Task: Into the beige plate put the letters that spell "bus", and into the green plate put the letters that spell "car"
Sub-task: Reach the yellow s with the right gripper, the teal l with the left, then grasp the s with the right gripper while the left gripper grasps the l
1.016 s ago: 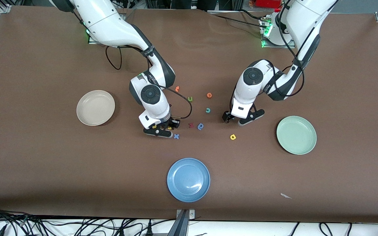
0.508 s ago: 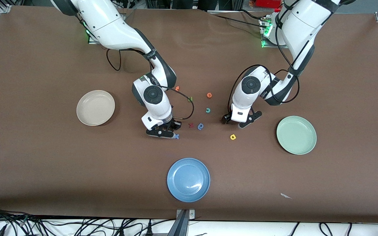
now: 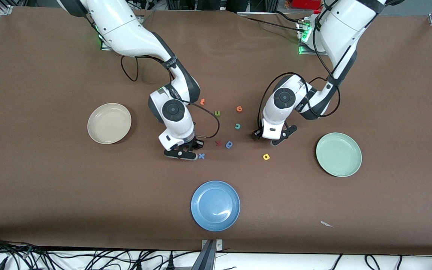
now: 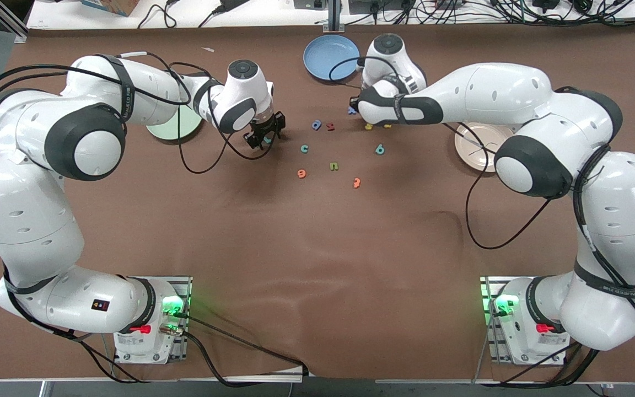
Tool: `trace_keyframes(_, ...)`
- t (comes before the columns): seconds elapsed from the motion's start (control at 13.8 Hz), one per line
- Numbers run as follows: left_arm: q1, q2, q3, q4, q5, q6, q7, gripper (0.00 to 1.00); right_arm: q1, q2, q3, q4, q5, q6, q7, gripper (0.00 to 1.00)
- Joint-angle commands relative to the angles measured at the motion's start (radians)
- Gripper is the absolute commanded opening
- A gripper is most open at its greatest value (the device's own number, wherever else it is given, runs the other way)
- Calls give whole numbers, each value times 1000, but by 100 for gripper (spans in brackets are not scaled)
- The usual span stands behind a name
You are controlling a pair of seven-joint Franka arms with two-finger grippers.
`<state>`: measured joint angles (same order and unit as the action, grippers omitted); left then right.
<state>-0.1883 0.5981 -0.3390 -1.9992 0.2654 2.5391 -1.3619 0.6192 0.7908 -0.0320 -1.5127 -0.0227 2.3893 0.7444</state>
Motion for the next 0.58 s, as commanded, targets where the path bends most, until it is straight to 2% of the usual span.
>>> trace_keyframes(0.0,-10,3,2,49,-25,-80,-2,57,-22,-68,-20,-4,6,-110,-81,5)
trace_keyframes(0.07,-8,3,2,49,-26,-80,-2,55,-21,-70,-19,-4,7,-110,-80,6)
trace_keyframes(0.15,-8,3,2,49,-41,-80,-3,51,-19,-68,-17,-4,7,-110,-77,11)
trace_keyframes(0.22,-8,3,2,49,-57,-80,-3,50,-15,-61,-14,-6,12,-110,-70,48)
trace_keyframes(0.29,-8,3,2,49,-60,-80,-8,49,-12,-47,-13,-7,21,-105,-57,77)
trace_keyframes(0.36,-8,5,2,49,-58,-80,-22,48,-12,-41,-11,-7,21,-102,-56,84)
trace_keyframes(0.51,-8,6,2,48,-58,-79,-25,45,-1,-24,-9,-9,21,-90,-33,83)
